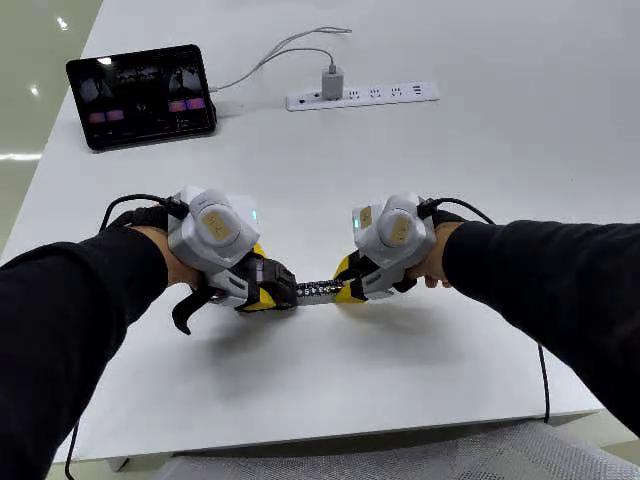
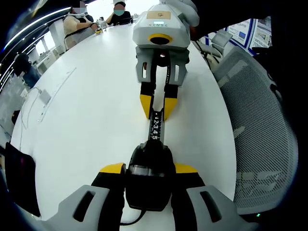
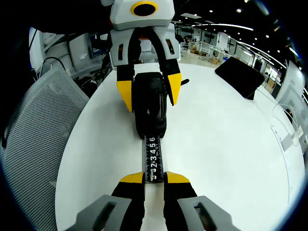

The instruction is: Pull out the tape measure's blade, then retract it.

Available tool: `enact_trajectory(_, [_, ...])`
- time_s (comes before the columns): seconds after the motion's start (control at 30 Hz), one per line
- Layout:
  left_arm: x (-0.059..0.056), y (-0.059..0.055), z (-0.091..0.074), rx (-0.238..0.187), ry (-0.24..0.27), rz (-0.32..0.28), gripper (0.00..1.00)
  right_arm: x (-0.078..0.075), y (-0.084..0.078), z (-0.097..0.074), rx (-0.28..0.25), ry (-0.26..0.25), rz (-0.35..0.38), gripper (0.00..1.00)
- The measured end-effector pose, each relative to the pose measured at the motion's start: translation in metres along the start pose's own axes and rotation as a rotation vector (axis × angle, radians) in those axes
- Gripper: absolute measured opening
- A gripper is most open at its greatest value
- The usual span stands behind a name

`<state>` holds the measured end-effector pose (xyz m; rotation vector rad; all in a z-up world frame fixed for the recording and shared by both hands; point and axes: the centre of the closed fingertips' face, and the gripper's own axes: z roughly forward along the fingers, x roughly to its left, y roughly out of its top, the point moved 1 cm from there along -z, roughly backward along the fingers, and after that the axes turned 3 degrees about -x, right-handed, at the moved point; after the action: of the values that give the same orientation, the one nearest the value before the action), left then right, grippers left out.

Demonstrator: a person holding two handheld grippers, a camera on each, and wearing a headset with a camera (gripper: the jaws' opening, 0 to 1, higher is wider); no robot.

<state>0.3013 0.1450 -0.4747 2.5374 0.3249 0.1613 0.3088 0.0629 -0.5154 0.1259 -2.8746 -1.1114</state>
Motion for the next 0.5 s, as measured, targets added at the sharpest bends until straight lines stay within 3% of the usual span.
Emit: enact_trajectory(0.5, [0.0003, -0.0003, 0.0000, 0.003, 0.002, 0.002, 0.31, -0.0009, -0.0080, -0.0086, 0.004, -0.008, 0.014, 0.11])
